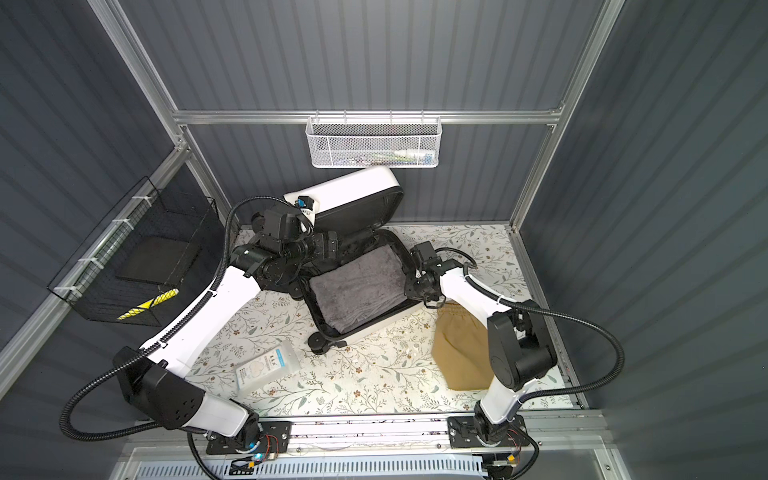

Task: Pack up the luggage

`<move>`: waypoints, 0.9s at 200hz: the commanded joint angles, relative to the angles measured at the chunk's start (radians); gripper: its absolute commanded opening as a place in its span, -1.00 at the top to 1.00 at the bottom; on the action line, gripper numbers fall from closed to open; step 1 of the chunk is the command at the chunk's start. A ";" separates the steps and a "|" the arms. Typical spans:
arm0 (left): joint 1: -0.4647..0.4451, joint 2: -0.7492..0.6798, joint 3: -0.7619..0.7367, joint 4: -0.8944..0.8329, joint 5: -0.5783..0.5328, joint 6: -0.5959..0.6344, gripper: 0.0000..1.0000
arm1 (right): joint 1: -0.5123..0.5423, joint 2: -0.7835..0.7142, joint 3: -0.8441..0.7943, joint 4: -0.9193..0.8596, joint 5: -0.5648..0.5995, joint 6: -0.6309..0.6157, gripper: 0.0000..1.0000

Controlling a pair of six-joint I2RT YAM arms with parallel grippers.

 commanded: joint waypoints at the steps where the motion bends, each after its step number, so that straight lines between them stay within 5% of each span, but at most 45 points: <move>1: 0.009 0.017 -0.004 0.020 0.027 -0.012 -1.00 | -0.012 0.014 -0.125 -0.185 0.060 0.022 0.48; 62: 0.010 0.107 0.088 0.016 0.044 0.019 -1.00 | -0.012 -0.099 -0.270 -0.131 0.022 0.099 0.48; 180: 0.044 0.468 0.576 -0.114 0.103 0.157 -0.99 | -0.011 -0.111 -0.324 -0.044 -0.059 0.170 0.46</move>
